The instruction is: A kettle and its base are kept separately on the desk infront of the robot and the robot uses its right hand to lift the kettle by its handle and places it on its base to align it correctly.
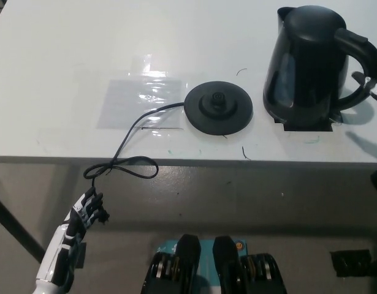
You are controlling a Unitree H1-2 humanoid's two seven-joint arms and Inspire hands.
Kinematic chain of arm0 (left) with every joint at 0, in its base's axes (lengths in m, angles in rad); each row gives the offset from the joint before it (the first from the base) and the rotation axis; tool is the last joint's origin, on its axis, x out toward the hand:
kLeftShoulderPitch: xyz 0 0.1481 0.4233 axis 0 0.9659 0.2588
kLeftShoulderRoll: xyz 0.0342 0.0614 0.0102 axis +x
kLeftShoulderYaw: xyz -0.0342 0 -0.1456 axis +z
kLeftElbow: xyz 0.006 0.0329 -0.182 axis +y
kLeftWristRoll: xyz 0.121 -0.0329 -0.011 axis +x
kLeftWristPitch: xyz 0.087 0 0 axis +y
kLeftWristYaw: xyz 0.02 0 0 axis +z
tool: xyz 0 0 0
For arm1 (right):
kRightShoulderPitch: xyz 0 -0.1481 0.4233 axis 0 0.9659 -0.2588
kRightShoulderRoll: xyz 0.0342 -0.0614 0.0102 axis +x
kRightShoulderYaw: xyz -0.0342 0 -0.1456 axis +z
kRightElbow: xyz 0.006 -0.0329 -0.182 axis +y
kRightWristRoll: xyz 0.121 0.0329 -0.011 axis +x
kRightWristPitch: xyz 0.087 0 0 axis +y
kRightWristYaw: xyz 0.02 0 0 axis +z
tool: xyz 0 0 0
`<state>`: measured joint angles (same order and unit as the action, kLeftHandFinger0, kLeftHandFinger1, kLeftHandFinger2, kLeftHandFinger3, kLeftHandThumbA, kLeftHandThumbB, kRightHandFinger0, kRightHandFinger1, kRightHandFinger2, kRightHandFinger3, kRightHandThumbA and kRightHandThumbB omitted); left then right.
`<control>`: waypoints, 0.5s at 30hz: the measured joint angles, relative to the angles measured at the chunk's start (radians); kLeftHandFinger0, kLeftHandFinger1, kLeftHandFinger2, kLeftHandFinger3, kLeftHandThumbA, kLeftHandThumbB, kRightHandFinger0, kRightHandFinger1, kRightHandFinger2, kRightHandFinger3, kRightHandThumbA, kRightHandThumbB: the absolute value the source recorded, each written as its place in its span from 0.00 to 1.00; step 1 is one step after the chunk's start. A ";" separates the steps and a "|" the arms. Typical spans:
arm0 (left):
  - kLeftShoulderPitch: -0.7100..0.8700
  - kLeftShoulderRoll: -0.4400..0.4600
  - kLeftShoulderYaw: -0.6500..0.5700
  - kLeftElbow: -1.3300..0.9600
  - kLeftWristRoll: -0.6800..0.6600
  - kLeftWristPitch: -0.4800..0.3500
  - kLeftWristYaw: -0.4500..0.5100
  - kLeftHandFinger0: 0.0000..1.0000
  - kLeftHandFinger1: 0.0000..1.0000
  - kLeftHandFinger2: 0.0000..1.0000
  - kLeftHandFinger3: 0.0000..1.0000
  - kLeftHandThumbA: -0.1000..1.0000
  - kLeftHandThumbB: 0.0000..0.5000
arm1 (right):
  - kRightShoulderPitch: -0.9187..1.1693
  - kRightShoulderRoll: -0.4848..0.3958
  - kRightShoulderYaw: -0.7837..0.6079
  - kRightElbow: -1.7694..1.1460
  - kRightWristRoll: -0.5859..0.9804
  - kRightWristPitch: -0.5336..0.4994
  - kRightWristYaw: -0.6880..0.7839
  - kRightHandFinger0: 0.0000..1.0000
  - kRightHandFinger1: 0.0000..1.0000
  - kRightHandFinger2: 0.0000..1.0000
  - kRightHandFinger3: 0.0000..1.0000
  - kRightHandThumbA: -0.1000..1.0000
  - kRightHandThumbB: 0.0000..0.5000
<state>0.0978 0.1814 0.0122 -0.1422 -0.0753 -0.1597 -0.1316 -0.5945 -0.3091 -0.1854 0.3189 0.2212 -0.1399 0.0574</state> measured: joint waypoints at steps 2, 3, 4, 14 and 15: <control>-0.002 0.000 0.000 0.000 0.000 0.000 0.000 1.00 1.00 1.00 1.00 1.00 0.25 | -0.023 0.000 0.004 0.042 -0.004 -0.001 0.000 1.00 1.00 1.00 1.00 1.00 0.55; -0.002 0.000 0.000 0.000 0.000 0.000 0.000 1.00 1.00 1.00 1.00 1.00 0.25 | -0.028 0.000 0.005 0.051 -0.005 -0.001 0.000 1.00 1.00 1.00 1.00 1.00 0.55; -0.002 0.000 0.000 0.000 0.001 0.000 0.000 1.00 1.00 1.00 1.00 1.00 0.25 | -0.039 0.000 0.007 0.070 -0.007 -0.001 0.000 1.00 1.00 1.00 1.00 1.00 0.55; -0.005 0.000 0.000 0.000 0.002 0.000 0.000 1.00 1.00 1.00 1.00 1.00 0.26 | -0.091 0.001 0.011 0.231 -0.019 -0.008 0.000 1.00 1.00 1.00 1.00 1.00 0.50; -0.005 0.000 0.000 0.000 0.002 0.000 0.000 1.00 1.00 1.00 1.00 1.00 0.26 | -0.093 0.001 0.011 0.244 -0.019 -0.009 0.000 1.00 1.00 1.00 1.00 1.00 0.51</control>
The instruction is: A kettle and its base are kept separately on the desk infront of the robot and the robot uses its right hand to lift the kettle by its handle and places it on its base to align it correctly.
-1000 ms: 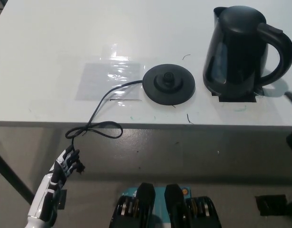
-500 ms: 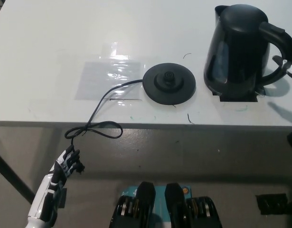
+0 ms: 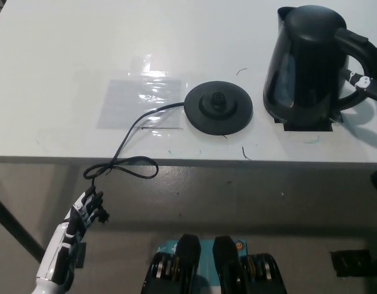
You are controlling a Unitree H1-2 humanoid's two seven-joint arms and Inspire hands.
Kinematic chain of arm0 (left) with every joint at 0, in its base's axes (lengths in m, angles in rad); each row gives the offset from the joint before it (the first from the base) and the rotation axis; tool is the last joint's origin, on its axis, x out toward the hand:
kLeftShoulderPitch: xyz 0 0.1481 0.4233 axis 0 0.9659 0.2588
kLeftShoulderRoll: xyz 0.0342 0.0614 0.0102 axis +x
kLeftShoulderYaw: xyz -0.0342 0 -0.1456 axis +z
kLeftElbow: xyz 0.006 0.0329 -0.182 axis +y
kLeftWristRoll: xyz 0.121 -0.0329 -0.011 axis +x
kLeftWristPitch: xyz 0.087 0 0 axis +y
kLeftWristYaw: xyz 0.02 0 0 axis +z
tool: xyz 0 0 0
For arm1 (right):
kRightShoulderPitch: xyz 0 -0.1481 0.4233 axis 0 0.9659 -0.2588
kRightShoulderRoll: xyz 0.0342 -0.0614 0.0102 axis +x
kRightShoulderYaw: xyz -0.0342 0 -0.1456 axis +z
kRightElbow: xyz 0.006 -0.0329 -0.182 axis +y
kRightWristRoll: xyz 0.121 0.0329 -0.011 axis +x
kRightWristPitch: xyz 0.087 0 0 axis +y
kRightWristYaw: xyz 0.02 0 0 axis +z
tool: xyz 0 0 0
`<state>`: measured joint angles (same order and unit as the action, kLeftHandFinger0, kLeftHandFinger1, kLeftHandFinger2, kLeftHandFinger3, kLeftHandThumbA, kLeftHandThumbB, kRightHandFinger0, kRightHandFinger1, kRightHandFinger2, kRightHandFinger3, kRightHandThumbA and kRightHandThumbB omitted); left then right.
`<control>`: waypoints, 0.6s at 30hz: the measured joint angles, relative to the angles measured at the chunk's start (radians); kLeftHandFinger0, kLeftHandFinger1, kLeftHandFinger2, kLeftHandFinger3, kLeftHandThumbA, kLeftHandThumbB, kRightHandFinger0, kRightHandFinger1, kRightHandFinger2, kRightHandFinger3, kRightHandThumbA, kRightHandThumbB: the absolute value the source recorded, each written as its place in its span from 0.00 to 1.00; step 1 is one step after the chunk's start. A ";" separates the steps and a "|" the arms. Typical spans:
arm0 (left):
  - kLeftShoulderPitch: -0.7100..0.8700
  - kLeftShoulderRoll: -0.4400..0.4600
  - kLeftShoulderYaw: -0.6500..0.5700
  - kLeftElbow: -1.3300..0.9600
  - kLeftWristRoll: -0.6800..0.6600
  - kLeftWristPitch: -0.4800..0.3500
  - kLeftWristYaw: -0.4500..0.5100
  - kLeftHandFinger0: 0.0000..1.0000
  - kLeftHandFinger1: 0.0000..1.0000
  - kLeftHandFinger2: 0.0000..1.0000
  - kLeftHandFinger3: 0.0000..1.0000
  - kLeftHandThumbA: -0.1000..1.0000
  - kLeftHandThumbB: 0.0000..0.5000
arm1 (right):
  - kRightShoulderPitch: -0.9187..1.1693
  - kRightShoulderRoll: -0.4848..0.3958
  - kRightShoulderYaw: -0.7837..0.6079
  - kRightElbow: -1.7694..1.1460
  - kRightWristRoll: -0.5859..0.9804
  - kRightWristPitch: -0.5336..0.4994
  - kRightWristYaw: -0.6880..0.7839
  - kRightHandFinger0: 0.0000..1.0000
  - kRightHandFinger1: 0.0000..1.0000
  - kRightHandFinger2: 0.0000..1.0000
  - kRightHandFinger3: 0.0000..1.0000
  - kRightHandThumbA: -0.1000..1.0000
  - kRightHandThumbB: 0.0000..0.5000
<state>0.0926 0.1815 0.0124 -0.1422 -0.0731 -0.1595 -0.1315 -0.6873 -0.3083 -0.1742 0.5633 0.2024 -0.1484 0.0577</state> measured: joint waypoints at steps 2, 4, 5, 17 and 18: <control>0.000 0.000 0.000 0.000 0.000 0.000 0.000 1.00 1.00 1.00 1.00 1.00 0.26 | -0.002 0.000 0.000 0.023 0.000 -0.004 0.001 1.00 1.00 1.00 1.00 1.00 0.51; -0.001 0.000 0.000 0.000 0.000 0.000 0.000 1.00 1.00 1.00 1.00 1.00 0.26 | -0.003 0.001 0.000 0.033 0.001 -0.007 0.004 1.00 1.00 1.00 1.00 1.00 0.50; -0.001 0.000 0.000 0.000 0.000 0.000 0.000 1.00 1.00 1.00 1.00 1.00 0.24 | -0.003 0.001 -0.001 0.039 0.001 -0.012 0.007 1.00 1.00 1.00 1.00 1.00 0.50; -0.004 0.000 0.000 0.001 -0.001 -0.001 0.000 1.00 1.00 1.00 1.00 1.00 0.16 | -0.007 0.001 -0.009 0.092 0.004 -0.032 0.019 1.00 1.00 1.00 1.00 1.00 0.55; -0.005 0.000 0.000 0.001 -0.001 -0.001 0.000 1.00 1.00 1.00 1.00 1.00 0.18 | -0.008 0.001 -0.012 0.092 0.005 -0.034 0.019 1.00 1.00 1.00 1.00 0.98 0.52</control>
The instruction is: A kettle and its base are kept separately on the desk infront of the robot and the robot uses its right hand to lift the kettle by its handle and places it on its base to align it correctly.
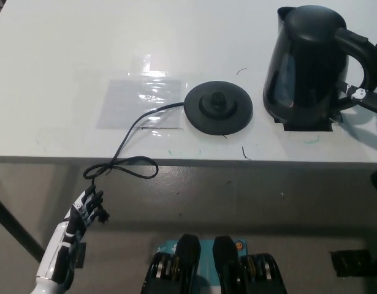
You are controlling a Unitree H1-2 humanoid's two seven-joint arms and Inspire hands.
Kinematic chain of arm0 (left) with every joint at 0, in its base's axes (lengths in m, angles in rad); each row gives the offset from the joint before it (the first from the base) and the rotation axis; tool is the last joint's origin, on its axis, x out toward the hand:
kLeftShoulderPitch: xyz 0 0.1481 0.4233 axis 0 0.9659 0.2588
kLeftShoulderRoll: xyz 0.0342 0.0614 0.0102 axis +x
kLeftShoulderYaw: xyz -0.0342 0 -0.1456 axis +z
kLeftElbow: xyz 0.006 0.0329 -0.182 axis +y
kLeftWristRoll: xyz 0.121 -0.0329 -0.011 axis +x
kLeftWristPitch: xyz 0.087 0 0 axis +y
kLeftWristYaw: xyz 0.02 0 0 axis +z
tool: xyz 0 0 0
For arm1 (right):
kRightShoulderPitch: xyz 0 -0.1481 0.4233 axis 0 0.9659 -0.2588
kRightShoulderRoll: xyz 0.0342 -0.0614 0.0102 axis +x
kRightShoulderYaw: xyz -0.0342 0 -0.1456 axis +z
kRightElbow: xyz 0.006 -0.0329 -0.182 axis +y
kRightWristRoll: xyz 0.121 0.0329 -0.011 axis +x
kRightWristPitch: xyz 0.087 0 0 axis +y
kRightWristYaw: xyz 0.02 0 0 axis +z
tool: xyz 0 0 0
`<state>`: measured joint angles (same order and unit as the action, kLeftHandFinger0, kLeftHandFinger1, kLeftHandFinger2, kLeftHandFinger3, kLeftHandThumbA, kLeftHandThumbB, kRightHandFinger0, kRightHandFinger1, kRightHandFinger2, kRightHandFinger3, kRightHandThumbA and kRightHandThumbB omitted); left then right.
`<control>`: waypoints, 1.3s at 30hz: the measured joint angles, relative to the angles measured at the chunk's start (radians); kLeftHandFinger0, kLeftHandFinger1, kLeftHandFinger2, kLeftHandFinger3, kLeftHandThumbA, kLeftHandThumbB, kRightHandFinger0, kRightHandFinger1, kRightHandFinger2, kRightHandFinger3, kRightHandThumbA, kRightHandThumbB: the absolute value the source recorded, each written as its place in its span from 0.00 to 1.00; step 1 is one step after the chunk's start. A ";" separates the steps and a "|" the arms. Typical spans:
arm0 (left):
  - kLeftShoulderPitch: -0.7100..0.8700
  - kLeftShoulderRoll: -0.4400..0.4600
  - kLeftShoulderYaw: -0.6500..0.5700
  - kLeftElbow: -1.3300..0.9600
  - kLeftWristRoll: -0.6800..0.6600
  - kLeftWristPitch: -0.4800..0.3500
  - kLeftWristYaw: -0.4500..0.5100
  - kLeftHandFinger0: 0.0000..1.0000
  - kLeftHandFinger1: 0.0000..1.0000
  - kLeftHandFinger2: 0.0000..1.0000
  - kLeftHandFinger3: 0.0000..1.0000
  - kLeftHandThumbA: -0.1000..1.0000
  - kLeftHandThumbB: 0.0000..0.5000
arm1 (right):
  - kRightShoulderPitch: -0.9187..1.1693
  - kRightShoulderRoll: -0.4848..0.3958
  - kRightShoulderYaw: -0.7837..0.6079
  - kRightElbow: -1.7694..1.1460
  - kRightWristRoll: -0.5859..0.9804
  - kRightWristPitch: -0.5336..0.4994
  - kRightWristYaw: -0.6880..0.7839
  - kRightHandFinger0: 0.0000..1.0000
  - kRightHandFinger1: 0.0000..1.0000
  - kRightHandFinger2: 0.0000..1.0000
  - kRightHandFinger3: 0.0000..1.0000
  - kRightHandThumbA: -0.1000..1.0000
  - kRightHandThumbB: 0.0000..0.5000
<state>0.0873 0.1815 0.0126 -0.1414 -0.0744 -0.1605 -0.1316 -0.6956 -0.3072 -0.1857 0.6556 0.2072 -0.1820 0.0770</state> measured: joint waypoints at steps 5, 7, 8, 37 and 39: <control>-0.005 0.000 0.000 0.000 0.000 0.000 0.000 1.00 1.00 1.00 1.00 1.00 0.18 | -0.018 0.009 -0.019 0.011 0.009 -0.002 -0.005 0.57 0.63 0.69 0.81 0.75 0.60; -0.007 0.000 0.000 0.000 -0.001 -0.001 0.000 1.00 1.00 1.00 1.00 1.00 0.19 | -0.027 0.011 -0.021 0.013 0.008 0.001 -0.009 0.04 0.09 0.17 0.26 0.50 0.52; -0.008 0.000 0.000 0.000 -0.001 -0.001 0.000 1.00 1.00 1.00 1.00 1.00 0.18 | -0.030 0.011 -0.020 0.009 0.006 0.004 -0.011 0.00 0.01 0.11 0.12 0.25 0.55; -0.032 0.018 0.003 0.016 -0.018 -0.011 -0.001 1.00 1.00 1.00 1.00 1.00 0.16 | -0.046 0.014 -0.019 -0.029 -0.073 0.065 -0.101 0.00 0.20 0.52 0.45 0.00 0.38; -0.032 0.018 0.003 0.016 -0.018 -0.011 -0.001 1.00 1.00 1.00 1.00 1.00 0.16 | -0.046 0.019 -0.023 -0.051 -0.072 0.072 -0.103 0.00 0.19 0.51 0.44 0.00 0.38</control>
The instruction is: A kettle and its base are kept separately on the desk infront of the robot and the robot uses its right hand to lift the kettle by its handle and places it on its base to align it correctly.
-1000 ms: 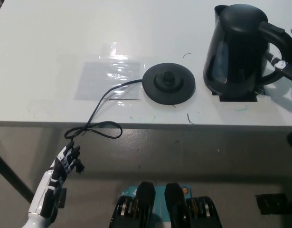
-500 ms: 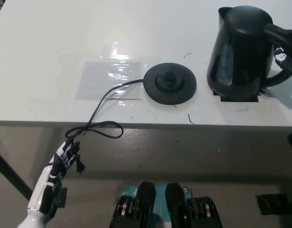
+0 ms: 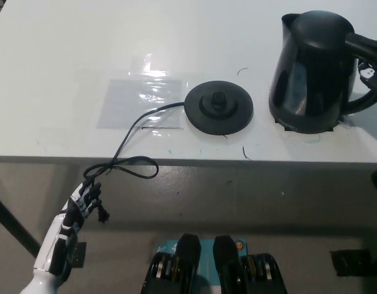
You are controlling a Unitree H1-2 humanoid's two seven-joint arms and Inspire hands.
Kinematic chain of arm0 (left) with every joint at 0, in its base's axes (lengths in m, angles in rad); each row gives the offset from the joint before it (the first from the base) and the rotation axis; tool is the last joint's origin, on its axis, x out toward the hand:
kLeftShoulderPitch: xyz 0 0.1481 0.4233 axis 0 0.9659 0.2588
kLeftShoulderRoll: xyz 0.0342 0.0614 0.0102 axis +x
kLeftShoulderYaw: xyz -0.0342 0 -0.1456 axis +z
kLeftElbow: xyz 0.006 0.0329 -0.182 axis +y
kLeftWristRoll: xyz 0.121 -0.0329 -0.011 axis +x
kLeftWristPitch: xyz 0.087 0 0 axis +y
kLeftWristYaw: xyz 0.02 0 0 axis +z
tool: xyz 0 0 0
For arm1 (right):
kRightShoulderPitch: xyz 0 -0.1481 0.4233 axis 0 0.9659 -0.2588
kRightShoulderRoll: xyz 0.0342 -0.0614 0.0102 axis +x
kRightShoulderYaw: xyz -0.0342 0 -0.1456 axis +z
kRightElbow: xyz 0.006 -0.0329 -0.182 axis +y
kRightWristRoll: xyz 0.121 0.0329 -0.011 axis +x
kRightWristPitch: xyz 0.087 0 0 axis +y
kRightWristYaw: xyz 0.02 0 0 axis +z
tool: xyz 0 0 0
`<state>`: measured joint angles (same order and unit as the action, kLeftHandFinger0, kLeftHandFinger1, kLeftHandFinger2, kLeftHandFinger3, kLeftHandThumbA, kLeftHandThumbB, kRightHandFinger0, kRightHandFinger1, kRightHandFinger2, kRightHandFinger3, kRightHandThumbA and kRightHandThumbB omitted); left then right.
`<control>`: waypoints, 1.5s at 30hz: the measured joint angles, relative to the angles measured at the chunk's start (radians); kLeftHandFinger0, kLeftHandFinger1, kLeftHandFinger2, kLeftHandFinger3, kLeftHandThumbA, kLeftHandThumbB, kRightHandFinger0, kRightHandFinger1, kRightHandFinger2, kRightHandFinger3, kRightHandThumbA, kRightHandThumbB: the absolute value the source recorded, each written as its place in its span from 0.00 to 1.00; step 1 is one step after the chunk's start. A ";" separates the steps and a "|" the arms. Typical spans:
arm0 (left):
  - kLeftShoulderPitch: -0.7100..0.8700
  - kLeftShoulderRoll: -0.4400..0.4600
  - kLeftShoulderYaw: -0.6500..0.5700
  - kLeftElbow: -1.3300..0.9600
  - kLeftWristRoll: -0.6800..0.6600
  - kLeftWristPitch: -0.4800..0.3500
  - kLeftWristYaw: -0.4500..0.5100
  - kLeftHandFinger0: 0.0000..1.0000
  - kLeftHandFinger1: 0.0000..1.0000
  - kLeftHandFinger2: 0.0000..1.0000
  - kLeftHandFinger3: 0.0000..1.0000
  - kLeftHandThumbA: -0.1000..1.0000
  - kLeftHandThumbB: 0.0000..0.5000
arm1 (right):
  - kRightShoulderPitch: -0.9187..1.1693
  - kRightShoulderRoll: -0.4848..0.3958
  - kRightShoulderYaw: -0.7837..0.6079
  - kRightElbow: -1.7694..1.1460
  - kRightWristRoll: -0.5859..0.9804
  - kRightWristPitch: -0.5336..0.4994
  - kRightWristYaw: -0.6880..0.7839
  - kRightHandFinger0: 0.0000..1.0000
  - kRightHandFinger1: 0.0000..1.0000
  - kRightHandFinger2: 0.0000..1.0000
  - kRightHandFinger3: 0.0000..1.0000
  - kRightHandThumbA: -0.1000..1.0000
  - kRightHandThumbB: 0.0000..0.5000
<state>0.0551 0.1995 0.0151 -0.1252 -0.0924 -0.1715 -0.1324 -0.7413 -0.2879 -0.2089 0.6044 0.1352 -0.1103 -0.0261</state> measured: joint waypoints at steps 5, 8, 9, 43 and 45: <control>-0.001 0.000 0.000 0.000 0.000 0.000 0.000 1.00 1.00 1.00 1.00 1.00 0.17 | 0.000 0.030 -0.025 -0.097 0.009 0.017 -0.004 0.00 0.16 0.47 0.36 0.00 0.34; -0.003 0.000 0.000 0.000 -0.002 0.000 0.000 1.00 1.00 1.00 1.00 1.00 0.15 | 0.000 0.050 -0.036 -0.168 0.013 0.024 -0.007 0.00 0.16 0.48 0.33 0.00 0.29; -0.004 0.000 0.000 0.000 -0.002 0.000 0.000 1.00 1.00 1.00 1.00 1.00 0.14 | -0.001 0.058 -0.039 -0.193 0.015 0.028 -0.008 0.00 0.17 0.51 0.35 0.00 0.27; -0.009 0.001 -0.002 0.002 -0.002 -0.003 -0.012 1.00 1.00 1.00 1.00 1.00 0.15 | -0.166 0.235 0.086 -0.095 -0.099 0.064 -0.085 0.00 0.21 0.58 0.60 0.00 0.27; -0.009 0.001 -0.002 0.001 -0.002 -0.003 -0.012 1.00 1.00 1.00 1.00 1.00 0.16 | -0.180 0.246 0.088 -0.045 -0.110 0.061 -0.094 0.00 0.21 0.57 0.59 0.00 0.27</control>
<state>0.0456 0.2007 0.0131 -0.1239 -0.0948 -0.1741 -0.1442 -0.9209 -0.0419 -0.1213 0.5591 0.0254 -0.0492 -0.1205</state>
